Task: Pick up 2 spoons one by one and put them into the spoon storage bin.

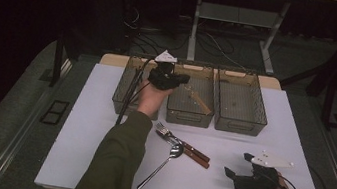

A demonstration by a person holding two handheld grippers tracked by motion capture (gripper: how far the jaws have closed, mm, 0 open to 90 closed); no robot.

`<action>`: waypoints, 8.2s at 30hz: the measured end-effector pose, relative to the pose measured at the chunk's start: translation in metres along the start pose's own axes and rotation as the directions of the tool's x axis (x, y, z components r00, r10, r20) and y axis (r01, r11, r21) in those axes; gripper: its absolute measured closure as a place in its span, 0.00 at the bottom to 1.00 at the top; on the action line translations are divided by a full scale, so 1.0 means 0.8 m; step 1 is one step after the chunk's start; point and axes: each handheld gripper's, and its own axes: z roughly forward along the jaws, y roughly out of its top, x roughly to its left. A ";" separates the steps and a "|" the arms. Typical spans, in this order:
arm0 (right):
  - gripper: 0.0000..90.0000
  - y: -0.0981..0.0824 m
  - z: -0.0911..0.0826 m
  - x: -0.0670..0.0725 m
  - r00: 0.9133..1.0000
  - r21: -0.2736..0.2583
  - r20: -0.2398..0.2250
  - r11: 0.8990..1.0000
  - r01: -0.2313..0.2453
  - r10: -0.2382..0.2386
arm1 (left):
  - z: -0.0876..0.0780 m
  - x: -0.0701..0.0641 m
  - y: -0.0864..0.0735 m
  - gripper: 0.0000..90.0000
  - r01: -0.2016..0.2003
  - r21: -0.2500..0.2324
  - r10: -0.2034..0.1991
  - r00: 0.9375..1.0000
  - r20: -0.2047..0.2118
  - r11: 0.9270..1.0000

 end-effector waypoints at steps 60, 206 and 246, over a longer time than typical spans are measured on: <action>0.13 0.000 0.000 0.000 1.000 0.002 0.014 1.000 0.007 -0.007 | -0.087 -0.036 -0.088 0.38 -0.039 0.074 0.036 0.998 0.047 0.996; 0.13 0.001 0.003 0.002 1.000 -0.001 0.006 1.000 0.004 -0.004 | -0.074 -0.071 -0.116 0.98 -0.138 0.159 0.095 0.962 0.255 0.978; 0.13 0.004 -0.002 0.001 1.000 -0.036 -0.004 0.999 -0.007 0.007 | 0.031 0.010 0.024 0.98 -0.097 0.071 0.087 0.988 0.125 0.993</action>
